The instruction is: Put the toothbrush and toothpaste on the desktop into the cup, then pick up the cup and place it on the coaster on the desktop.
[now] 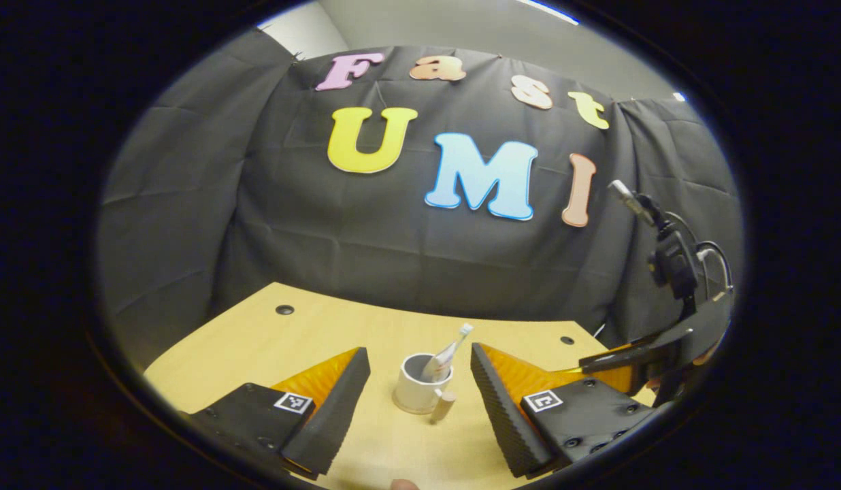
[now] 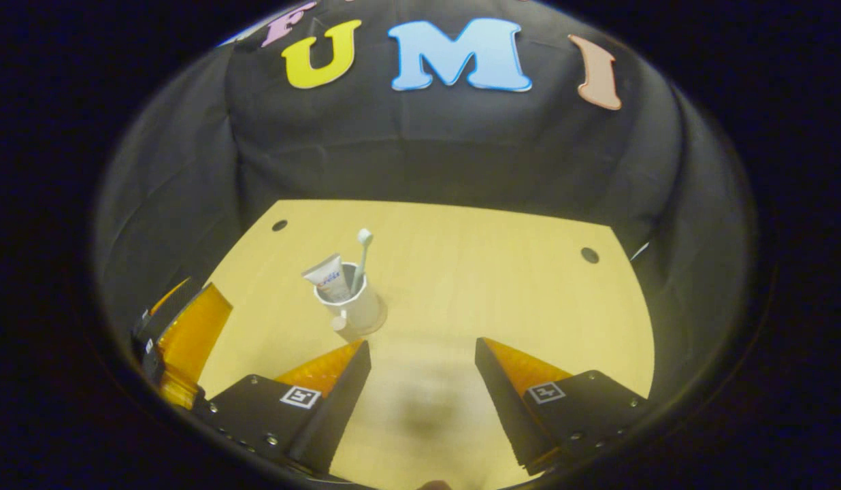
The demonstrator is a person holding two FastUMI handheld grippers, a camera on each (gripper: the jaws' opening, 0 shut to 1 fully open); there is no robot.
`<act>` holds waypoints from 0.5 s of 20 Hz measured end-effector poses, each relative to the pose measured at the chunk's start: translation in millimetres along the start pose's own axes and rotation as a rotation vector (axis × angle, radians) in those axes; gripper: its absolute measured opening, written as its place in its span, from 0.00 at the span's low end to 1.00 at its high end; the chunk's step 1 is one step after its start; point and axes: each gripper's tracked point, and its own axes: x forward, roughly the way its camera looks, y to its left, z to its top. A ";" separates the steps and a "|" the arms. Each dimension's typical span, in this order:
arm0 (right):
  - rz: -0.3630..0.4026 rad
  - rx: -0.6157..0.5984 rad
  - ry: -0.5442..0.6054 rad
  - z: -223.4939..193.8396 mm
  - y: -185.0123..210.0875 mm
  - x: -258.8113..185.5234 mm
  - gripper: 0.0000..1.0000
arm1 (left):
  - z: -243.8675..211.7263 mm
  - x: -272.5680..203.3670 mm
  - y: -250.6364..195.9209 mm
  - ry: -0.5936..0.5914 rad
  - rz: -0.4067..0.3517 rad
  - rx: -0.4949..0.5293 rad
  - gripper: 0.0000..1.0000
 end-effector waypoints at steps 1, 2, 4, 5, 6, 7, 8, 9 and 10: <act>-0.025 -0.005 -0.052 3.7 -12.6 -13.2 0.94 | 4.3 0.1 -9.3 -0.007 -0.009 0.001 0.99; -0.047 -0.014 -0.113 11.1 -20.3 -25.1 0.94 | 8.6 -0.2 -18.1 -0.015 -0.018 0.004 0.99; -0.094 -0.034 -0.237 22.7 -36.9 -47.6 0.94 | 20.2 -1.3 -35.4 -0.039 -0.031 0.014 0.96; -0.114 -0.046 -0.296 26.8 -43.7 -58.4 0.94 | 26.0 -1.6 -42.6 -0.054 -0.037 0.021 0.96; -0.126 -0.059 -0.351 27.7 -48.7 -68.1 0.94 | 31.3 -3.0 -50.4 -0.068 -0.041 0.028 0.96; -0.135 -0.068 -0.398 31.2 -53.5 -77.6 0.94 | 36.4 -4.2 -57.6 -0.082 -0.045 0.034 0.99; -0.138 -0.072 -0.449 36.1 -56.7 -86.6 0.94 | 42.2 -6.7 -64.6 -0.098 -0.048 0.040 0.96; -0.138 -0.073 -0.496 41.0 -59.9 -94.8 0.94 | 47.0 -9.2 -69.9 -0.117 -0.047 0.046 0.94; -0.138 -0.075 -0.539 43.0 -62.7 -102.5 0.94 | 51.1 -13.9 -74.2 -0.136 -0.044 0.052 0.96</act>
